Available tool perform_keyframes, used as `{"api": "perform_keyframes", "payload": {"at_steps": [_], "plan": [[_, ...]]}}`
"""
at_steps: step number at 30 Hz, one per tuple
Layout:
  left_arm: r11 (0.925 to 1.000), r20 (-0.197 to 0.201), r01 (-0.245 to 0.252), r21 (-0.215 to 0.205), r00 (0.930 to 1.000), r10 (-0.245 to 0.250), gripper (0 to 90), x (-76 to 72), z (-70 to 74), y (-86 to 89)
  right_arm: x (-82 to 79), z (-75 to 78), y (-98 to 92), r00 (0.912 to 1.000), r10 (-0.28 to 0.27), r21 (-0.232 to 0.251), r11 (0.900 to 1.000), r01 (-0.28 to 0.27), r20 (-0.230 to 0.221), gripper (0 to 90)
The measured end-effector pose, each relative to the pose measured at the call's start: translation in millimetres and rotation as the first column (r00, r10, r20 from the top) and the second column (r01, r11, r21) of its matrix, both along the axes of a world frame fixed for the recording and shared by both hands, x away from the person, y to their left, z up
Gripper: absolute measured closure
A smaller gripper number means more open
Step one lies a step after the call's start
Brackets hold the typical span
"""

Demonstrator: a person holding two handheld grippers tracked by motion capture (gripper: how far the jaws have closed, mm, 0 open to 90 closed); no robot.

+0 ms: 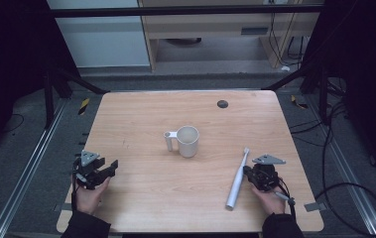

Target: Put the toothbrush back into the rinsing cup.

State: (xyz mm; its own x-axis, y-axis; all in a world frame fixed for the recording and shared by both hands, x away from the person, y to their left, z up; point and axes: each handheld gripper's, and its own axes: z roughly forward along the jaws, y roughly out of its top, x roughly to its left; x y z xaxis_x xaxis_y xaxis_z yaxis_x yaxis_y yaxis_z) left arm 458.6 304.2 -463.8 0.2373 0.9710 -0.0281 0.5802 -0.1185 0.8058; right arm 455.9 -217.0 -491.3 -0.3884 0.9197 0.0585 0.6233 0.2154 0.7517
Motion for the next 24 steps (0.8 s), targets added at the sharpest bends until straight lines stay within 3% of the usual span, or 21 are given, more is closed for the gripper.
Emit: {"api": "perform_keyframes", "payload": {"at_steps": [24], "plan": [[0.9999, -0.006, 0.012, 0.006, 0.9999, -0.012, 46.3, 0.5, -0.3, -2.0, 5.4, -0.5, 13.4, 0.9999, 0.016, -0.011, 1.0, -0.016, -0.004, 87.8]]}}
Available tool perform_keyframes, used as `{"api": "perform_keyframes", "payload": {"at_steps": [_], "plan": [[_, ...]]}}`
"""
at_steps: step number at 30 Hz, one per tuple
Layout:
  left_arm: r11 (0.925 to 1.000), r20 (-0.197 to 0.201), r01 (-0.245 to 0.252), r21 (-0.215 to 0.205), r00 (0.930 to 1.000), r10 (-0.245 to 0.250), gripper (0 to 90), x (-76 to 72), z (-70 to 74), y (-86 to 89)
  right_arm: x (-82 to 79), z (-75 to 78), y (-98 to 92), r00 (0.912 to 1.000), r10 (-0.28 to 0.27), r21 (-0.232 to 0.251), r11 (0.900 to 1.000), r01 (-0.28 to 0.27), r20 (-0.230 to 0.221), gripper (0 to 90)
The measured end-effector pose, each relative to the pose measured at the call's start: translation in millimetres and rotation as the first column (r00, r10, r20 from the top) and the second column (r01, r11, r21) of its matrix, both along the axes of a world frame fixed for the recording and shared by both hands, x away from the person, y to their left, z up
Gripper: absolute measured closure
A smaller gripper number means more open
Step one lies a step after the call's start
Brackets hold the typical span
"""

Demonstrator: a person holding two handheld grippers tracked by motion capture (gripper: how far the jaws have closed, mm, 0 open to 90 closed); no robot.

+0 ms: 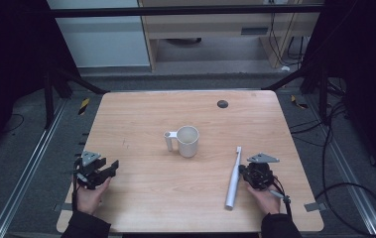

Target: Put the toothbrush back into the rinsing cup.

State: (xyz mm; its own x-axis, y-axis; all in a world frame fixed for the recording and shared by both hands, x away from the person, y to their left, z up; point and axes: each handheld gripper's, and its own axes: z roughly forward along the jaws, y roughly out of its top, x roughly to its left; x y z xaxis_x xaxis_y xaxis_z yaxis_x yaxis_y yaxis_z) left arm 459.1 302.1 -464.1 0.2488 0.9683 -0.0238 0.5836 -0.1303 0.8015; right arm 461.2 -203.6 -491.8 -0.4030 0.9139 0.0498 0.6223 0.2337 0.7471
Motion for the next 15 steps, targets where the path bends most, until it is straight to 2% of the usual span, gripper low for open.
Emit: {"api": "perform_keyframes", "payload": {"at_steps": [6, 15], "plan": [[1.0, -0.002, 0.004, 0.003, 1.0, -0.004, 46.4, 0.2, -0.3, -1.0, 3.7, 0.2, 1.2, 0.9999, -0.01, -0.005, 1.0, 0.01, 0.013, 88.0], [1.0, -0.006, 0.005, 0.003, 1.0, -0.005, 46.5, 0.8, -0.7, -1.6, 11.1, -2.3, 5.3, 0.9998, -0.021, -0.003, 1.0, 0.021, 0.0, 87.9]]}}
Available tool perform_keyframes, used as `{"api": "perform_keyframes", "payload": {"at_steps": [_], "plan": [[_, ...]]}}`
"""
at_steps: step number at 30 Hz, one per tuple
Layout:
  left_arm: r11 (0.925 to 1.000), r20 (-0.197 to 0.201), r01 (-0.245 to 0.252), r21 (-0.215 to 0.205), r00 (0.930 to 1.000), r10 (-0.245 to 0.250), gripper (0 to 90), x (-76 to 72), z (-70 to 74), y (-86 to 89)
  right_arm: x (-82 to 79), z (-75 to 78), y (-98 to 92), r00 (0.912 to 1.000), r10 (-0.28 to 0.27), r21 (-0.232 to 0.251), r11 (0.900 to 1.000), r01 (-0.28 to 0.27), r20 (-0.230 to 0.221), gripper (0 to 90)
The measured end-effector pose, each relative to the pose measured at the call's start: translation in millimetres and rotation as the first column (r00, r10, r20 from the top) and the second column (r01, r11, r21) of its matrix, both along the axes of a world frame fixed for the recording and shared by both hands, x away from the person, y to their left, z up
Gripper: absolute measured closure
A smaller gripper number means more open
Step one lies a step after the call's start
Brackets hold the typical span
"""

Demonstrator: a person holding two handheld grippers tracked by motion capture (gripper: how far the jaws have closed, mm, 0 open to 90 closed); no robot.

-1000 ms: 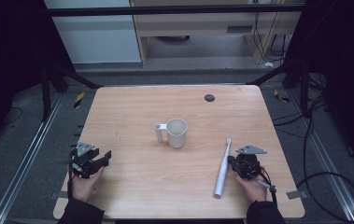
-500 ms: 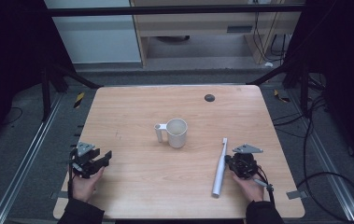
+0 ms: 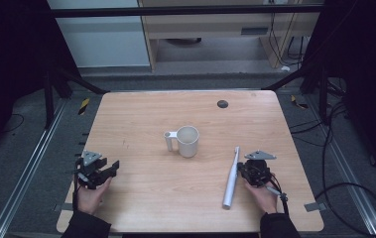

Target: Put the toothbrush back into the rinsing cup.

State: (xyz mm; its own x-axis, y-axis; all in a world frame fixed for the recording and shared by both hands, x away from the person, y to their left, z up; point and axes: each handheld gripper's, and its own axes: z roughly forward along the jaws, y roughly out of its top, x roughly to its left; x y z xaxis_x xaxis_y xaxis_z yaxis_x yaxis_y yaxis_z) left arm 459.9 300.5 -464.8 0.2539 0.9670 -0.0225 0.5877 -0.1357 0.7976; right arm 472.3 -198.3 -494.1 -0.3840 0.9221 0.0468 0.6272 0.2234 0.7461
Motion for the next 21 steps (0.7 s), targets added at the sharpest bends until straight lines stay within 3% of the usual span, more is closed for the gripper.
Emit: {"api": "perform_keyframes", "payload": {"at_steps": [21], "plan": [[1.0, -0.002, 0.003, -0.001, 1.0, -0.003, 47.1, 0.0, 0.1, 0.3, 8.6, -2.1, 17.6, 0.9994, 0.033, -0.034, 0.999, -0.033, 0.005, 88.3]]}}
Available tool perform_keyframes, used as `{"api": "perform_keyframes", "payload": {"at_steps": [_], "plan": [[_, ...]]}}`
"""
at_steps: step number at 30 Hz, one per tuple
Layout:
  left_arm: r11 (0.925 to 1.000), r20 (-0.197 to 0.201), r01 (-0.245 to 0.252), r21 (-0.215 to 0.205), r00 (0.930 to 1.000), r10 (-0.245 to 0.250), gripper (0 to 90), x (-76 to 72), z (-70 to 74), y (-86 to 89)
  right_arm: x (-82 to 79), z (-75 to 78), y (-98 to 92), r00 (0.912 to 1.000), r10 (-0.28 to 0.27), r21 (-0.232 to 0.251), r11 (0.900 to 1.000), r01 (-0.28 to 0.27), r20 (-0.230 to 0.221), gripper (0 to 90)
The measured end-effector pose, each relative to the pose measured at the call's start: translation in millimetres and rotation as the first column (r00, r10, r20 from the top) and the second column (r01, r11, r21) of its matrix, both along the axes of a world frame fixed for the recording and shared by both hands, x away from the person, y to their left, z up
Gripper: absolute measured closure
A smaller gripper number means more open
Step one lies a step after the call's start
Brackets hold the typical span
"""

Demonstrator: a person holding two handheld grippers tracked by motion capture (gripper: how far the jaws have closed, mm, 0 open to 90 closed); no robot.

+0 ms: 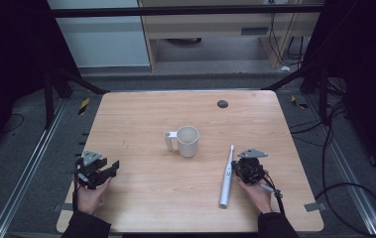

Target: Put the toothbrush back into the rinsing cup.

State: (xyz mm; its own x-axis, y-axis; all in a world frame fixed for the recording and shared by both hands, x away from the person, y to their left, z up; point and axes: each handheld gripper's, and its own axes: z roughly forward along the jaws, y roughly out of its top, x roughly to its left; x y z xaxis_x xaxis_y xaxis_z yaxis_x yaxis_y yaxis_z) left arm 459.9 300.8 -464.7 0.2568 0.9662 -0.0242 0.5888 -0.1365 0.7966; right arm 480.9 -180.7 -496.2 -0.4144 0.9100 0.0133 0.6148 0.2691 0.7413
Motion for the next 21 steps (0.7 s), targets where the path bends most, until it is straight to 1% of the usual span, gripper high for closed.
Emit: {"api": "perform_keyframes", "payload": {"at_steps": [8, 13, 15, 21], "plan": [[1.0, -0.001, 0.001, -0.001, 1.0, -0.001, 47.2, 0.2, -0.2, 0.1, 0.9, -0.6, 7.5, 0.9999, 0.015, 0.0, 1.0, -0.015, 0.002, 88.2], [1.0, -0.003, 0.001, -0.002, 1.0, -0.001, 47.4, 0.3, -0.3, 0.2, 2.4, 0.8, 10.7, 0.9997, 0.02, 0.014, 1.0, -0.02, 0.012, 88.3], [1.0, -0.003, 0.0, -0.003, 1.0, 0.0, 47.5, 0.2, -0.2, 0.4, 3.0, 1.0, 11.3, 0.9998, 0.02, 0.016, 1.0, -0.02, 0.009, 88.4], [1.0, -0.002, -0.001, -0.004, 1.0, 0.001, 47.6, 0.1, 0.0, 1.2, 9.1, 1.8, 23.0, 0.9991, 0.04, 0.015, 0.999, -0.041, 0.009, 88.5]]}}
